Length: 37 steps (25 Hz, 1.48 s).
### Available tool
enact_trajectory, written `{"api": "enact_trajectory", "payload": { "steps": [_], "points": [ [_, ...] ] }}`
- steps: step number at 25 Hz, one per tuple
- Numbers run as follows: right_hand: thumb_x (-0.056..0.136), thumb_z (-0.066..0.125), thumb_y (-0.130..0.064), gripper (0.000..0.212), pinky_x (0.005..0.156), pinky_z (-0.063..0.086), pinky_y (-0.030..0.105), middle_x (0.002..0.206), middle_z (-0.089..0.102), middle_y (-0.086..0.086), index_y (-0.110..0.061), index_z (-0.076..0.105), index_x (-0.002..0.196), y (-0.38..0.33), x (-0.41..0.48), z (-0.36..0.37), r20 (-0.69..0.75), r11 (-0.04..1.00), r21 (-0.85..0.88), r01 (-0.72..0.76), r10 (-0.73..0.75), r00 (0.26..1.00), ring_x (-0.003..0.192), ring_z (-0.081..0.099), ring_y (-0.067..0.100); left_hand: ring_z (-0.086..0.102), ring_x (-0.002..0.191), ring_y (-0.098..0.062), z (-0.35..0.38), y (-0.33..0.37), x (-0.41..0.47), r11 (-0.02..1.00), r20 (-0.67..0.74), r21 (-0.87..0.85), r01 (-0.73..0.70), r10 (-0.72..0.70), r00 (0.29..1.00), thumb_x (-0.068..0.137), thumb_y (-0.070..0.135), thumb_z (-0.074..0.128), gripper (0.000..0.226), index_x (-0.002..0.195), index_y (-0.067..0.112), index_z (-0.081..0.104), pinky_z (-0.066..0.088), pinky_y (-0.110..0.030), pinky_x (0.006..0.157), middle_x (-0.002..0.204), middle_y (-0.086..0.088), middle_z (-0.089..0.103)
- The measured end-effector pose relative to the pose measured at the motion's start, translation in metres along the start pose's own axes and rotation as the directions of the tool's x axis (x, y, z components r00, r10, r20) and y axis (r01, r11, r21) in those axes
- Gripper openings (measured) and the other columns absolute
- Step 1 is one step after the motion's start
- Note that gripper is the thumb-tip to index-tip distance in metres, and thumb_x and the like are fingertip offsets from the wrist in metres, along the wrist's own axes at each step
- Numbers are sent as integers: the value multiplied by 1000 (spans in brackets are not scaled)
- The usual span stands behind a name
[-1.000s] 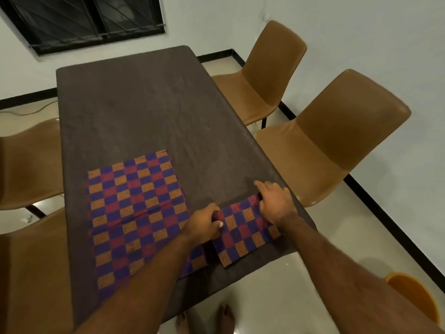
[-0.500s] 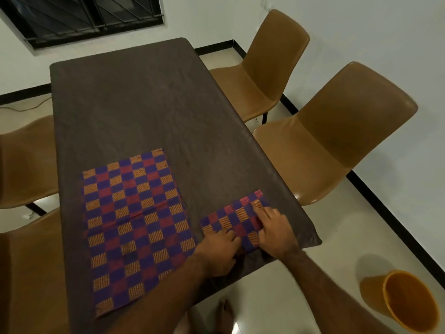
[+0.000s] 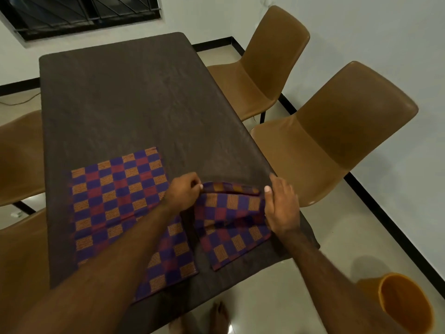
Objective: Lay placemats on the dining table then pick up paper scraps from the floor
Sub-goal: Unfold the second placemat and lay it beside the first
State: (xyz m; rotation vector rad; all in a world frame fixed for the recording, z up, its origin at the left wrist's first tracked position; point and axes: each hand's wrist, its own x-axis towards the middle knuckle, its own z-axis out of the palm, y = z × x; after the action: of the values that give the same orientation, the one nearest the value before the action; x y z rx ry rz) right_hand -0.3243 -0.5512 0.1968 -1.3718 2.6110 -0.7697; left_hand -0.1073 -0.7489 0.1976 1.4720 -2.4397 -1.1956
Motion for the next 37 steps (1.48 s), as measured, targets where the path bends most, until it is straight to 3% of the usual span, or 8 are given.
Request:
{"api": "enact_trajectory", "payload": {
  "steps": [3, 10, 17, 21, 24, 27, 33, 37],
  "points": [
    [103, 31, -48, 49, 98, 46, 47, 137, 53, 4, -19, 41, 142, 4, -9, 22, 5, 999, 31, -35, 35, 999, 122, 50, 21, 67, 70, -22, -6, -12, 32, 982, -83, -83, 169, -176, 981, 102, 24, 58, 11, 93, 18, 62, 53, -31, 54, 88, -2, 65],
    [93, 54, -44, 60, 102, 45, 44, 140, 48, 2, -23, 32, 145, 12, -23, 50, 254, 978, -176, -108, 151, 955, 126, 48, 21, 65, 98, -27, 5, -33, 35, 934, -307, -137, 330, -357, 882, 102, 48, 53, 38, 121, 15, 57, 55, -41, 79, 109, -5, 66],
    [88, 65, -36, 73, 95, 53, 43, 138, 45, 8, -20, 27, 148, 1, -10, 50, 281, 936, -165, -310, 346, 895, 123, 51, 27, 58, 99, -19, 24, -27, 11, 872, -152, -289, 396, -450, 880, 80, 27, 85, 66, 135, 17, 50, 50, -34, 75, 116, 1, 59],
    [88, 69, -27, 76, 78, 60, 38, 119, 61, 6, -21, 25, 150, 6, -11, 48, 340, 883, 51, -466, 423, 840, 103, 65, 21, 61, 95, -17, 25, -25, 16, 799, -140, -389, 459, -543, 828, 83, 14, 81, 36, 114, 18, 64, 55, -36, 77, 106, 2, 65],
    [89, 70, -24, 81, 54, 50, 21, 96, 66, -1, -23, 21, 153, 3, -21, 33, 402, 777, 207, -594, 486, 776, 83, 66, 11, 66, 92, -18, 20, -17, 26, 855, -185, -341, 389, -467, 865, 83, 15, 81, 17, 91, 24, 69, 57, -36, 76, 97, 3, 70],
    [86, 74, -23, 86, 61, 57, 31, 92, 66, -1, -24, 21, 154, -4, -50, 21, 375, 615, 365, -699, 589, 715, 82, 68, 10, 68, 90, -16, 13, 10, 45, 919, -210, -298, 259, -328, 921, 83, 13, 80, 18, 83, 29, 72, 50, -26, 68, 89, 7, 72],
    [85, 76, -19, 89, 60, 62, 38, 88, 67, 2, -25, 20, 154, -39, -125, 35, 332, 361, 576, -734, 717, 613, 67, 72, 17, 70, 91, -13, 45, 75, 82, 996, -157, -89, -24, 10, 987, 83, 14, 79, 16, 95, 24, 81, 54, -24, 85, 97, 7, 78],
    [89, 71, -19, 83, 65, 63, 39, 91, 67, -1, -29, 20, 153, -58, -143, 58, 292, 341, 623, -704, 733, 614, 74, 72, 16, 69, 99, -11, 78, 92, 78, 969, 33, -214, -125, 135, 990, 90, 4, 69, 32, 117, 19, 74, 56, -24, 89, 106, 4, 74]
  ]
}}
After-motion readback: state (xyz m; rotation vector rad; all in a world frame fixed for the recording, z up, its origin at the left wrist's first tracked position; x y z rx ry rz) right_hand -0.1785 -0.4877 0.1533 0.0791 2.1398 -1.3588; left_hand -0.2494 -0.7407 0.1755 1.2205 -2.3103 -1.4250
